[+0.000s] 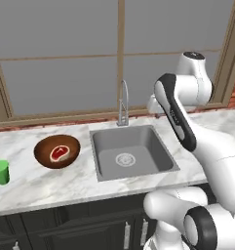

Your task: Move the cup from next to the sink to the open cabinet. Then, move the bowl with the steak to the fridge to clear the area for faucet cleaning.

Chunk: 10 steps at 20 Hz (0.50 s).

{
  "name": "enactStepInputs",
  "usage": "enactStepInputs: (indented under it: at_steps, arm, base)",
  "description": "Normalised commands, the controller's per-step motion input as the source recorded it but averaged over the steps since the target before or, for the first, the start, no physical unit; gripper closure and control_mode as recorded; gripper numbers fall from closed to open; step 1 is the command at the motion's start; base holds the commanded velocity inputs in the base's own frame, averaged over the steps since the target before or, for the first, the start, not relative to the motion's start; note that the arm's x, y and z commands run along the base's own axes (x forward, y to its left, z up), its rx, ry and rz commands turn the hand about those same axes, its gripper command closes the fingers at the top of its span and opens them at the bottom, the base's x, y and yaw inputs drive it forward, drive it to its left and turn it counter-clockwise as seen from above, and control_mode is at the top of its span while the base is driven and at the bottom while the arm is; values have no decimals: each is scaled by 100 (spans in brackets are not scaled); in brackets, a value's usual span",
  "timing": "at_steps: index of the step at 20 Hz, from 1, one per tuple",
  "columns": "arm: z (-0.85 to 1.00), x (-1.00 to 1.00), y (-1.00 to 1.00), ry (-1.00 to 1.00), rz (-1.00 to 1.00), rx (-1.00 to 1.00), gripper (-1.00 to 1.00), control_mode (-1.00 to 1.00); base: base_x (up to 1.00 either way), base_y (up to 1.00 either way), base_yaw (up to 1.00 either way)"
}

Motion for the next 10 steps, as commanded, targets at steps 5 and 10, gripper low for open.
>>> enactStepInputs:
  at_steps: [5, 10]
  arm:
    - [0, 0, 0, 0, 0, 0, -100, 100]
    - [0, 0, 0, 0, 0, 0, -100, 100]
  base:
    - [-1, 90, 0]
    - [8, 82, 0]
